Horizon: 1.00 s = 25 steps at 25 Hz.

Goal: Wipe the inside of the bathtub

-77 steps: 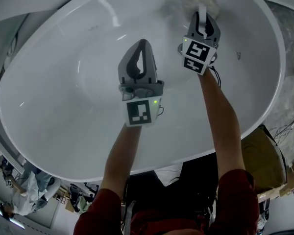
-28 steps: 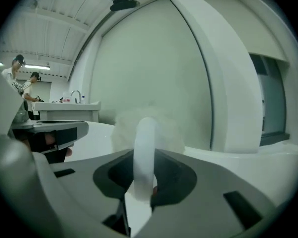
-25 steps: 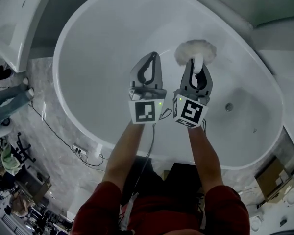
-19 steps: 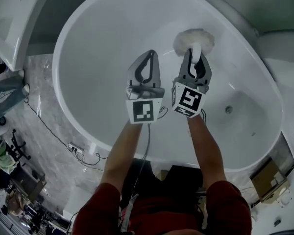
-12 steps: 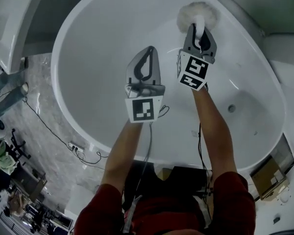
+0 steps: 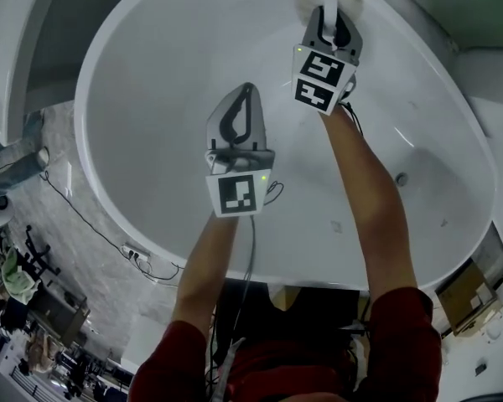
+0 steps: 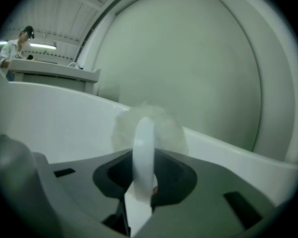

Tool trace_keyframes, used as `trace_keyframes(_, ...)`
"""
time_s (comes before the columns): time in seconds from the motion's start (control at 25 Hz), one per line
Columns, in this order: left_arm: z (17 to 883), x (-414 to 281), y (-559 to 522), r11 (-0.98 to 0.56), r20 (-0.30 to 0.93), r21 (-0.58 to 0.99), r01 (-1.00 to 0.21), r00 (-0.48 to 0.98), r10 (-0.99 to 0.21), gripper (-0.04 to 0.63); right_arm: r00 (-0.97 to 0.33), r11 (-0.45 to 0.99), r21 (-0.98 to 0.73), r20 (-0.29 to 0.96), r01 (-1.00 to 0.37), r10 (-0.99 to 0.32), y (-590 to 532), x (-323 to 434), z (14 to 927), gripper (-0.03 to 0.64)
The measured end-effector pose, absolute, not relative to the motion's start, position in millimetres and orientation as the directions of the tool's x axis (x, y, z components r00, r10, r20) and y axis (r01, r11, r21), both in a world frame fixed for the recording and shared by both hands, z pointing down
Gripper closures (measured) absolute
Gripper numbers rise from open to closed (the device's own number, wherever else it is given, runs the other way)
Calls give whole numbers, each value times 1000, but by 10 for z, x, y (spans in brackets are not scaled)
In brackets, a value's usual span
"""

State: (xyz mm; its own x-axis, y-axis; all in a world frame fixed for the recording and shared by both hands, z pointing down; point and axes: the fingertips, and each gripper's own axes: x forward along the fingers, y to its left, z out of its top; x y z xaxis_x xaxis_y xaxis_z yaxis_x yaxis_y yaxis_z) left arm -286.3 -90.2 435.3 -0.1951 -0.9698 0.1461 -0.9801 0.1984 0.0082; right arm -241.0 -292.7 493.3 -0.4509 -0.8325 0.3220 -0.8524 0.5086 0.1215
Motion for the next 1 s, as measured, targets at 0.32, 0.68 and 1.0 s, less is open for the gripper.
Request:
trace_keyframes(0.32, 4322, -2657, -1034, 176, 143, -2, -984, -175, -974, 580, -500, 560, 131, 319, -818, -805, -2926, -2295, 4910, 525)
trace_keyframes(0.68, 4335, -2184, -1186, 111, 150, -12, -994, -111, -982, 580, -472, 534, 129, 329, -836, -818, -2918, -1695, 5027, 525)
trace_keyframes(1.0, 4368, -1475, -1330, 16, 161, -24, -1000, -20, -987, 580, -429, 485, 111, 328, -867, -841, -2917, -867, 5167, 525)
